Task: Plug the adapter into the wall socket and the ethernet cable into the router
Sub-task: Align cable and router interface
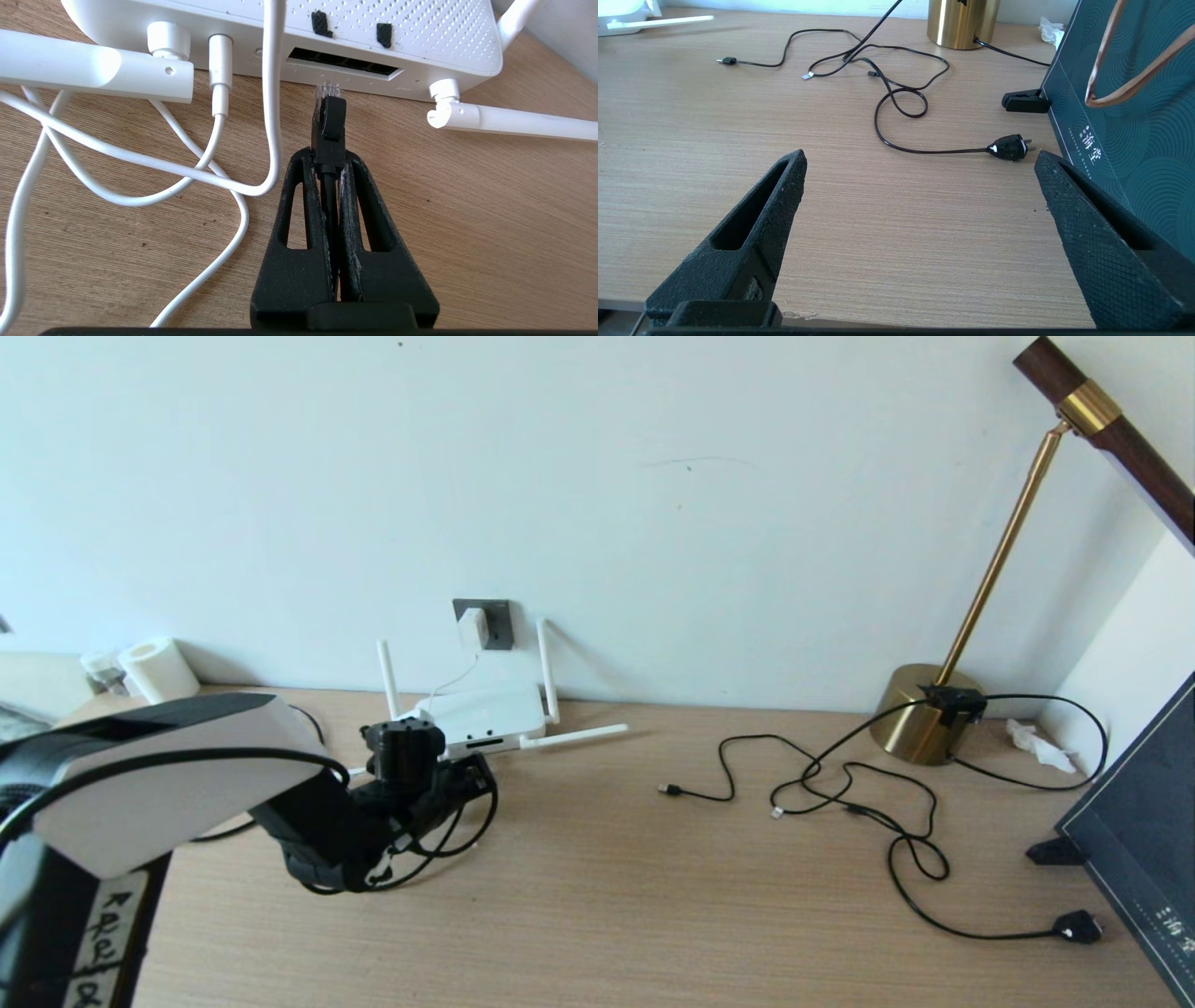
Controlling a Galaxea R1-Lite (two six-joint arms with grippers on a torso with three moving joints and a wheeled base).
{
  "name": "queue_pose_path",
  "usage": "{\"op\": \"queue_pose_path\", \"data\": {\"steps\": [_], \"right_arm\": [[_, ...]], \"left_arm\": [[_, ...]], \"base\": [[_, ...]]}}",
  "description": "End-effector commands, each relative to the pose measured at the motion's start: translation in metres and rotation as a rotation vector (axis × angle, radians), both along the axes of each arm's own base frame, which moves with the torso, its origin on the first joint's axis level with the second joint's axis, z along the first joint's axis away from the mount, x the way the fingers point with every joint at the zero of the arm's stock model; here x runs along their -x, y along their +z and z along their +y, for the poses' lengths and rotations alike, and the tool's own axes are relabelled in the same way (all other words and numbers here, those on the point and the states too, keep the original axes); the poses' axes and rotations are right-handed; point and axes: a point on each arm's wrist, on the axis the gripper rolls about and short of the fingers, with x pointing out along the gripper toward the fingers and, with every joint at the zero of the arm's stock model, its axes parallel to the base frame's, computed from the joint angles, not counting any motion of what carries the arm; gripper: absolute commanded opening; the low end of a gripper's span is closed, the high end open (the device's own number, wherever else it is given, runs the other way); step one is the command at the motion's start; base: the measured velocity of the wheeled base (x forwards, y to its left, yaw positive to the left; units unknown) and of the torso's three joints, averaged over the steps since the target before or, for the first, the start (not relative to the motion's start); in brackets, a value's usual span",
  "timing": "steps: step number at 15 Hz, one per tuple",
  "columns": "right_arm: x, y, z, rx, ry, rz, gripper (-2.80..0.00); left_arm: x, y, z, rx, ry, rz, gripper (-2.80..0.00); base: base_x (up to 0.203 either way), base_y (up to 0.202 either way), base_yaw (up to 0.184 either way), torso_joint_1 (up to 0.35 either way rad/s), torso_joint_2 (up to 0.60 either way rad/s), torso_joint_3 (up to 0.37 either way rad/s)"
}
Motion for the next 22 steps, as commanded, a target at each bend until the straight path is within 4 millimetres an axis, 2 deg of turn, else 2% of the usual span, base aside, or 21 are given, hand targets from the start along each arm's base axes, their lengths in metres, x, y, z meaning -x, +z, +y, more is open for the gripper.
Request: {"op": "queue_pose_path", "data": {"steps": [1, 22], "right_arm": [[0.0, 0.0, 0.0, 0.0, 0.0, 0.001, 0.0], [0.0, 0.0, 0.0, 0.0, 0.0, 0.0, 0.0]], "left_arm": [[-0.002, -0.005, 0.0, 0.002, 0.004, 0.002, -2.8], [-0.012, -0.002, 0.0, 0.008, 0.004, -0.022, -2.8]], "base": [[0.0, 0.0, 0.0, 0.0, 0.0, 0.0], [0.0, 0.0, 0.0, 0.0, 0.0, 0.0]]}}
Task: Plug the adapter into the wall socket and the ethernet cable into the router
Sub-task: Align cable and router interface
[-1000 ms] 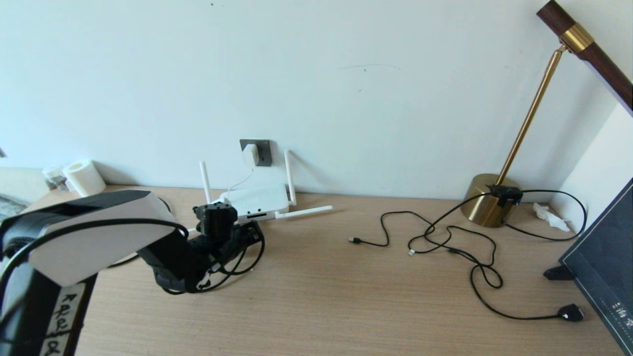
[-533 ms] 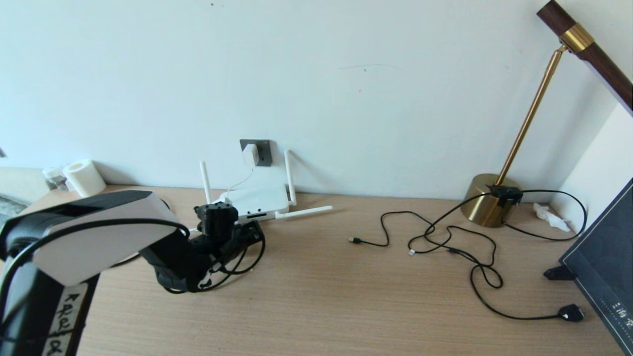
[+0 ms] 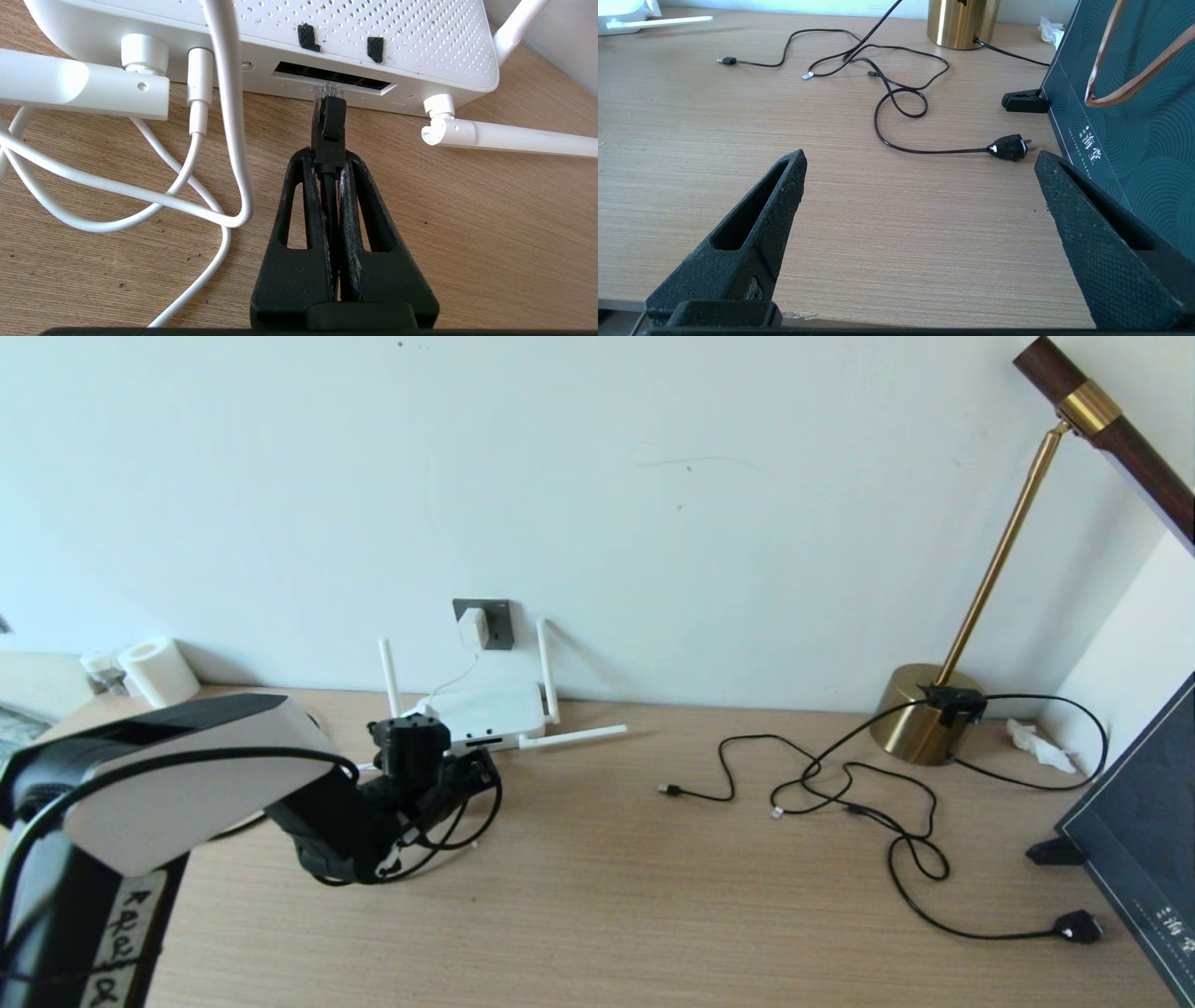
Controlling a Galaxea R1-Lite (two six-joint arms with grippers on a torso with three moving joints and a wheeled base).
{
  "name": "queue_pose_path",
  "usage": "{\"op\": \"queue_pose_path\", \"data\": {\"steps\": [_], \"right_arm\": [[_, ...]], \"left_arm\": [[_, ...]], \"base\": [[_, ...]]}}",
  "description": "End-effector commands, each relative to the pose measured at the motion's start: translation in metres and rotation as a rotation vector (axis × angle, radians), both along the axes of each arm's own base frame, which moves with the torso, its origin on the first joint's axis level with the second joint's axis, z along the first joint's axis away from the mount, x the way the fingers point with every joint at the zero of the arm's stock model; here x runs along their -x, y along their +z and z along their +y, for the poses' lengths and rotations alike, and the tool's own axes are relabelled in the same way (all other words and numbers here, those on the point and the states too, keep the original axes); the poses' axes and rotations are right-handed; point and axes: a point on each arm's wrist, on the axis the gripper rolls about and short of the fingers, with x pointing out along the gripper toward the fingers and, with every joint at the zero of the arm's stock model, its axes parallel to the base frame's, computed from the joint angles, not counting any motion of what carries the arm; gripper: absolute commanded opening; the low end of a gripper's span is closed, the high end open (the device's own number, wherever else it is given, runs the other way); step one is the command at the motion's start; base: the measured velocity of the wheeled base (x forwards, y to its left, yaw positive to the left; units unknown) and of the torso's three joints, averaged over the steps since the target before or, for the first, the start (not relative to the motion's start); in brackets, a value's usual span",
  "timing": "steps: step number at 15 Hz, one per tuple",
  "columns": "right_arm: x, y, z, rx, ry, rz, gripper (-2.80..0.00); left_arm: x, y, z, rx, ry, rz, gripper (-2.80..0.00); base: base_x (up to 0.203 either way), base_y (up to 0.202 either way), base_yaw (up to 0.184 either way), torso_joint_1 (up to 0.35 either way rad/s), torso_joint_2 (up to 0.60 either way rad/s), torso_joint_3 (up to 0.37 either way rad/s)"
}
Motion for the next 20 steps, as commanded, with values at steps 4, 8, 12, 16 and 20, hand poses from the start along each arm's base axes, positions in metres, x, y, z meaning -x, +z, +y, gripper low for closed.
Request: {"op": "queue_pose_path", "data": {"steps": [4, 8, 12, 16, 20], "right_arm": [[0.0, 0.0, 0.0, 0.0, 0.0, 0.0, 0.0], [0.0, 0.0, 0.0, 0.0, 0.0, 0.0, 0.0], [-0.0001, 0.0, 0.0, 0.0, 0.0, 0.001, 0.0], [-0.0001, 0.0, 0.0, 0.0, 0.0, 0.001, 0.0], [0.0, 0.0, 0.0, 0.0, 0.001, 0.0, 0.0]], "left_arm": [[0.0026, 0.0011, 0.0012, 0.002, 0.003, 0.0, -2.8], [0.0039, 0.0023, 0.0021, 0.003, 0.005, -0.002, -2.8], [0.0047, 0.0018, 0.0037, 0.002, 0.008, 0.001, -2.8], [0.0043, 0.0012, 0.0056, 0.001, 0.013, 0.003, -2.8], [0.0031, 0.0025, 0.0053, 0.003, 0.011, -0.003, -2.8]], "base": [[0.0, 0.0, 0.0, 0.0, 0.0, 0.0], [0.0, 0.0, 0.0, 0.0, 0.0, 0.0], [0.0, 0.0, 0.0, 0.0, 0.0, 0.0], [0.0, 0.0, 0.0, 0.0, 0.0, 0.0], [0.0, 0.0, 0.0, 0.0, 0.0, 0.0]]}}
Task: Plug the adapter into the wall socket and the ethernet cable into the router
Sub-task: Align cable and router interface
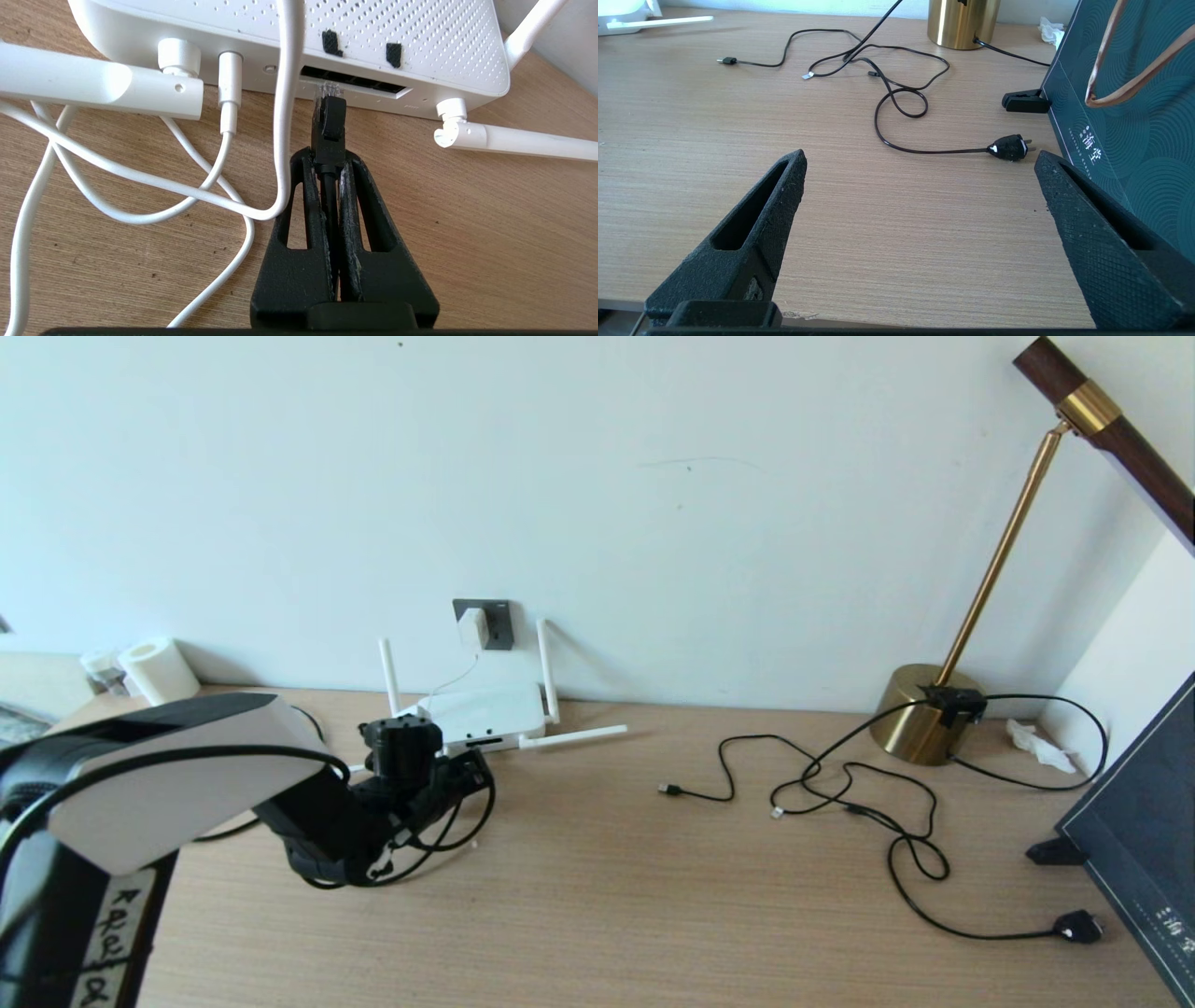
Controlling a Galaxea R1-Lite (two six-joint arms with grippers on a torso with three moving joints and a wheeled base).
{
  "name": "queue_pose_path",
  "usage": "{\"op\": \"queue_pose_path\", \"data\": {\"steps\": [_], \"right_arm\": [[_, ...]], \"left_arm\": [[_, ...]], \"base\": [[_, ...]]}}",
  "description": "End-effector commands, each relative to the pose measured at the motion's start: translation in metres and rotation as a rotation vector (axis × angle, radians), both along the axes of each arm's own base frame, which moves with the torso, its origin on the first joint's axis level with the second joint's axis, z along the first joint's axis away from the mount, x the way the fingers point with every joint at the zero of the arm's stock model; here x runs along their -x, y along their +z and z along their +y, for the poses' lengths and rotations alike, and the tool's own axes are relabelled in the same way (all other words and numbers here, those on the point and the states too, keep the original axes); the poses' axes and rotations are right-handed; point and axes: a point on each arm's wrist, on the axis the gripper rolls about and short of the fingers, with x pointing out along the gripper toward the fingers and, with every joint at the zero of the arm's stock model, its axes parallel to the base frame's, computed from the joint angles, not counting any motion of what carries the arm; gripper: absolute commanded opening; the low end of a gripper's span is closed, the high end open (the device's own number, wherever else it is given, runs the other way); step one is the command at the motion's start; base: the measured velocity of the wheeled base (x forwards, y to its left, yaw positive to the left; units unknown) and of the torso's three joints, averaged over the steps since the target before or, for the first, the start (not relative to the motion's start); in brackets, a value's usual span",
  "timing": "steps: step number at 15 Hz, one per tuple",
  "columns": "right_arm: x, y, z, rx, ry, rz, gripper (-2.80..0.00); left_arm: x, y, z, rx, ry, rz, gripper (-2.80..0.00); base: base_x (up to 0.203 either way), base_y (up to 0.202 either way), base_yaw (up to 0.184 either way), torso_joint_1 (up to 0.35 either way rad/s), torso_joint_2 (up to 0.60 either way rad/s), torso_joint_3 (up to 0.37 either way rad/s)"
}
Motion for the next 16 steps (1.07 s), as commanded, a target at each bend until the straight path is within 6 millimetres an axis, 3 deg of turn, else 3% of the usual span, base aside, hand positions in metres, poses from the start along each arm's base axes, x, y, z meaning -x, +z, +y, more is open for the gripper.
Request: {"op": "queue_pose_path", "data": {"steps": [1, 16], "right_arm": [[0.0, -0.0001, 0.0, 0.0, 0.001, 0.0, 0.0], [0.0, 0.0, 0.0, 0.0, 0.0, 0.001, 0.0]], "left_arm": [[-0.0008, 0.001, -0.0001, 0.004, 0.001, -0.008, -2.8], [-0.0075, 0.0021, 0.002, 0.012, -0.004, -0.02, -2.8]], "base": [[0.0, 0.0, 0.0, 0.0, 0.0, 0.0], [0.0, 0.0, 0.0, 0.0, 0.0, 0.0]]}}
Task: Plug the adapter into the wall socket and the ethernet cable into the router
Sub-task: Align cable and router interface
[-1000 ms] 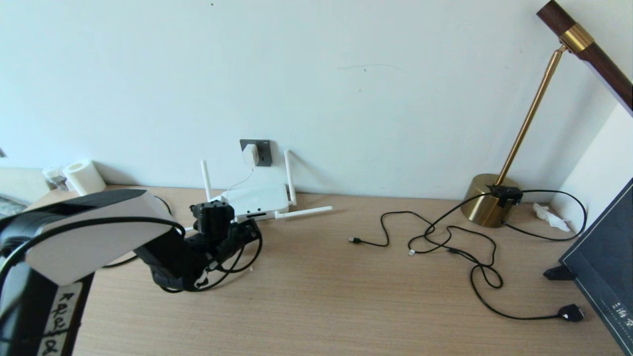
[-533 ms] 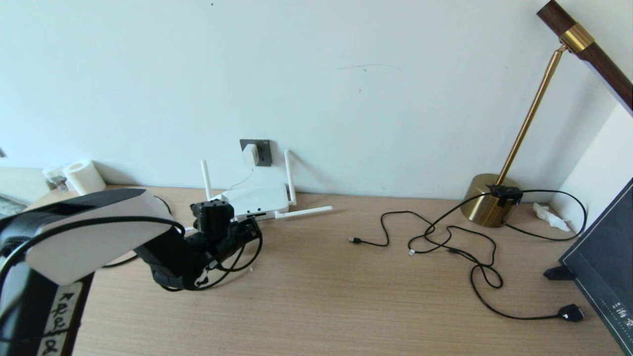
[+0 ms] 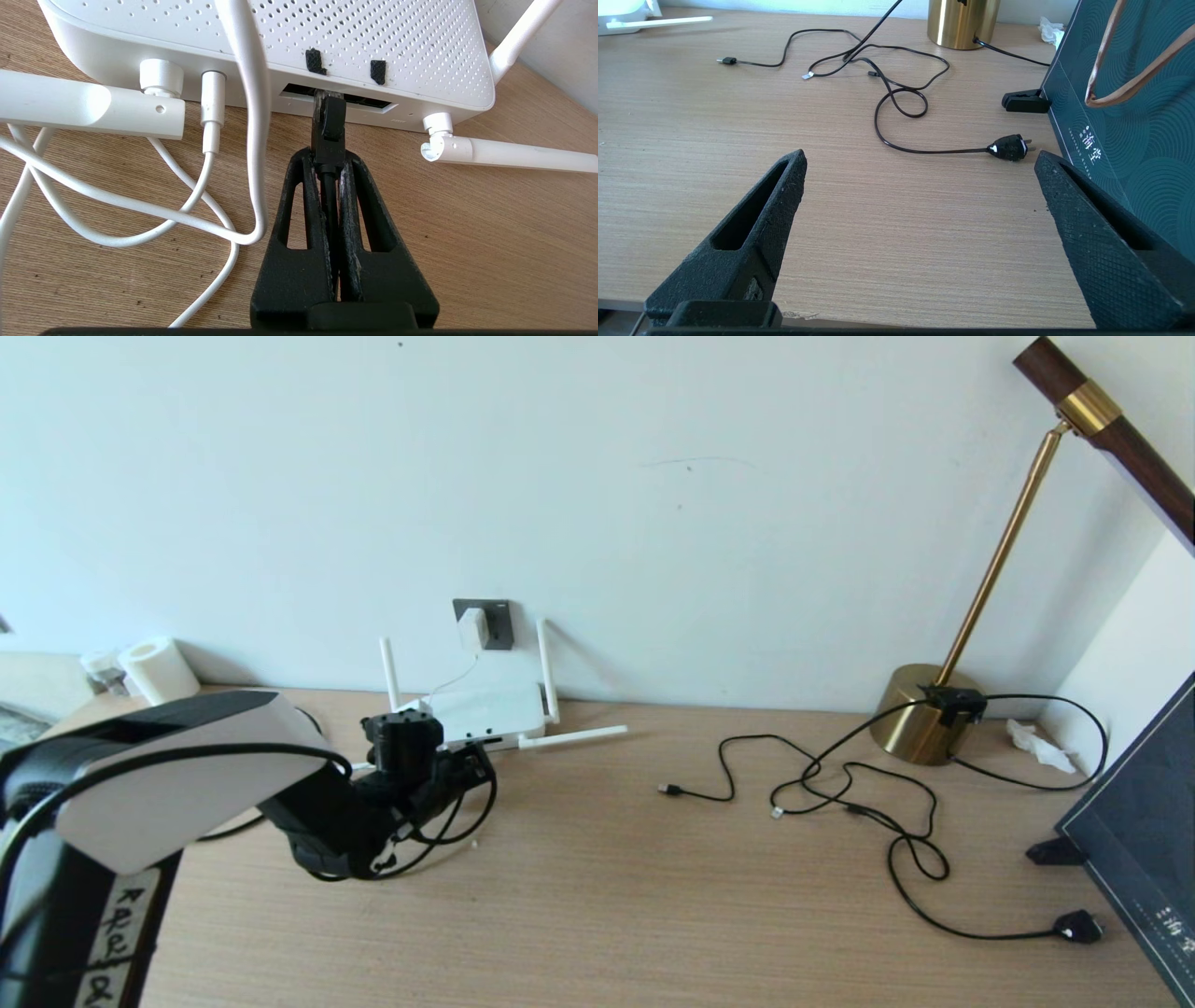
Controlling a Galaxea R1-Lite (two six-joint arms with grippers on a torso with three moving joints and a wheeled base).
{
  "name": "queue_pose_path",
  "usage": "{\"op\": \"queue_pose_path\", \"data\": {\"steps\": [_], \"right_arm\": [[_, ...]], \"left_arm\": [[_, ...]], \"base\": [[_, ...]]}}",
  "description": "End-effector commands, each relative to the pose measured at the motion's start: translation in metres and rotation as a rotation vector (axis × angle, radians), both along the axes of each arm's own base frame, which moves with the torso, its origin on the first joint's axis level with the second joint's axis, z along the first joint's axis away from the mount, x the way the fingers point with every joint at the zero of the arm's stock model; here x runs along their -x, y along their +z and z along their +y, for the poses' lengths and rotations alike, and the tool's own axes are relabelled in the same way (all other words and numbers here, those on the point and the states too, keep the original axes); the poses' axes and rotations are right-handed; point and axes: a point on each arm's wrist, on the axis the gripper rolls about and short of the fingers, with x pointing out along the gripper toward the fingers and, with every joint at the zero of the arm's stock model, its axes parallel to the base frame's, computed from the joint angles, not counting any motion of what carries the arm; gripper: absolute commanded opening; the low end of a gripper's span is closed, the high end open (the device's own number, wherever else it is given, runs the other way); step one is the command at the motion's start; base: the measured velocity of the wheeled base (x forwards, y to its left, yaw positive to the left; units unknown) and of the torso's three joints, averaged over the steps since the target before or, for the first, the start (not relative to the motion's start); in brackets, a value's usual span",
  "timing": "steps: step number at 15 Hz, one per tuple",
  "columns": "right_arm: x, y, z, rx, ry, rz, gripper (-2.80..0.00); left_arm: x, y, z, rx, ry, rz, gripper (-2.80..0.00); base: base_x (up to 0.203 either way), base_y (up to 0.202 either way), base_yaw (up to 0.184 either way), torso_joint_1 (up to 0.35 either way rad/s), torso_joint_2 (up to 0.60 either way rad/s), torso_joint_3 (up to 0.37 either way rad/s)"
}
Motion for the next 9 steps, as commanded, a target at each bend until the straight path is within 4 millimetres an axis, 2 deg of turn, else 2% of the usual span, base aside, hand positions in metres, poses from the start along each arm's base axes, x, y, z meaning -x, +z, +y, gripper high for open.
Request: {"op": "queue_pose_path", "data": {"steps": [1, 9], "right_arm": [[0.0, 0.0, 0.0, 0.0, 0.0, 0.0, 0.0], [0.0, 0.0, 0.0, 0.0, 0.0, 0.0, 0.0]], "left_arm": [[-0.0004, -0.0009, 0.0016, 0.003, 0.005, -0.002, -2.8], [-0.0007, -0.0005, 0.0041, 0.003, 0.011, -0.002, -2.8]], "base": [[0.0, 0.0, 0.0, 0.0, 0.0, 0.0], [0.0, 0.0, 0.0, 0.0, 0.0, 0.0]]}}
